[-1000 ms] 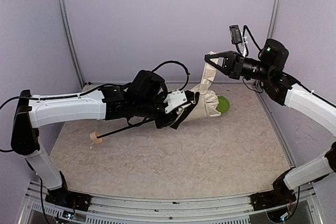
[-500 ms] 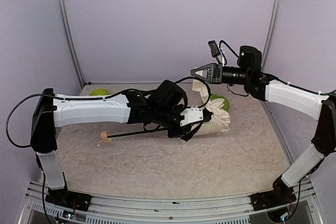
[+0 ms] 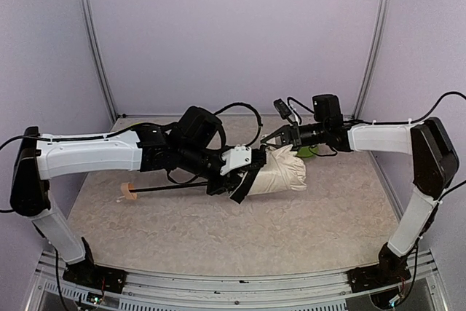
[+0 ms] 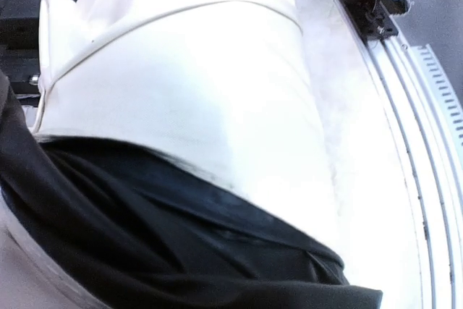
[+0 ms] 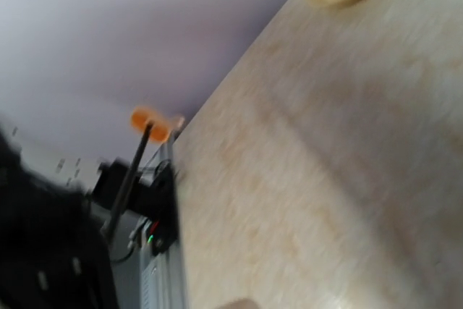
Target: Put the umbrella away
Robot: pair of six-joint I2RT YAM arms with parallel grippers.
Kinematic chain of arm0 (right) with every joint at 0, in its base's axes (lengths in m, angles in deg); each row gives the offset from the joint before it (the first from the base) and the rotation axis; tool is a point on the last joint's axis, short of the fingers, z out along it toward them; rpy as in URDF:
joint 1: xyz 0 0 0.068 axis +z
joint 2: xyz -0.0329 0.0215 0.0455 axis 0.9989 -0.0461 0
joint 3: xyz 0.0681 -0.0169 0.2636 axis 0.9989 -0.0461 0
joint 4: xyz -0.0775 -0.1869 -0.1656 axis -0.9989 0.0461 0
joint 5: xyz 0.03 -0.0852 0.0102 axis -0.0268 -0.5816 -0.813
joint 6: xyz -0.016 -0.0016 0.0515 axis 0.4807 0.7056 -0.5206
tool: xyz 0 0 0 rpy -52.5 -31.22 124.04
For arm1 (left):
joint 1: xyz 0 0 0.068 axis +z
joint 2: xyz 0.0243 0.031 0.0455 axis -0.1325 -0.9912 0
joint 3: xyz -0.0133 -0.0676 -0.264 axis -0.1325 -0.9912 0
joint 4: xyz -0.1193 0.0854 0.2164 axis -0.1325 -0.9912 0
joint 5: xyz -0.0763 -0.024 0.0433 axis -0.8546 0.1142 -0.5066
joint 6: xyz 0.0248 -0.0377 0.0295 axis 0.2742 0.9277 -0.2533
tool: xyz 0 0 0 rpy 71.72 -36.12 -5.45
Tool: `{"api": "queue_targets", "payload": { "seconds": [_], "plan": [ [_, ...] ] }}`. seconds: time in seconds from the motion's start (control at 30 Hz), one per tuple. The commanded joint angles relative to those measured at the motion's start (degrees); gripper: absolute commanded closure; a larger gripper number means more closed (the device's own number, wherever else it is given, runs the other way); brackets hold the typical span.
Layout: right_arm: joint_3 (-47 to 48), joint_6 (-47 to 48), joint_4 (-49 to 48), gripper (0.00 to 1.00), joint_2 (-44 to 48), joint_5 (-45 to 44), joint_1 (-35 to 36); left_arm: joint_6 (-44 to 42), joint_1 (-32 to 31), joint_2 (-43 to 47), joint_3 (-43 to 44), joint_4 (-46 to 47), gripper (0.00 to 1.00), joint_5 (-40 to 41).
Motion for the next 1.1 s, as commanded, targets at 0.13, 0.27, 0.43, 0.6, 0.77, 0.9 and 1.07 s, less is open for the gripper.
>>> {"api": "queue_targets", "payload": {
  "seconds": [0.13,0.27,0.43,0.6,0.77,0.9,1.07],
  "plan": [
    [-14.8,-1.9,-13.1,0.9,-0.8,2.1,0.5,15.9,2.7,3.8,6.1,4.2,1.0,-15.9],
    [-18.2,-3.0,-16.4,0.83,0.0,4.6,1.1,19.1,3.0,1.5,10.7,-1.7,1.0,-12.4],
    [-17.0,2.0,-11.5,0.77,0.1,4.1,0.7,19.3,3.2,-1.2,15.7,-8.4,1.0,-12.8],
    [-20.1,8.3,-8.9,0.75,1.9,3.6,-1.6,19.4,3.6,0.3,14.2,-9.1,1.0,-14.3],
    [-22.7,13.3,-3.8,0.73,6.6,-2.4,-2.3,20.1,4.3,0.6,13.4,-7.5,1.0,-12.8],
    [-23.2,18.1,0.9,0.68,11.0,-5.8,-2.4,18.3,4.3,0.3,15.7,-9.1,1.0,-10.2],
    [-22.6,25.6,8.0,0.62,20.5,-14.8,-2.5,15.7,4.7,0.2,15.9,-11.8,1.0,-8.2]
  ]
}}
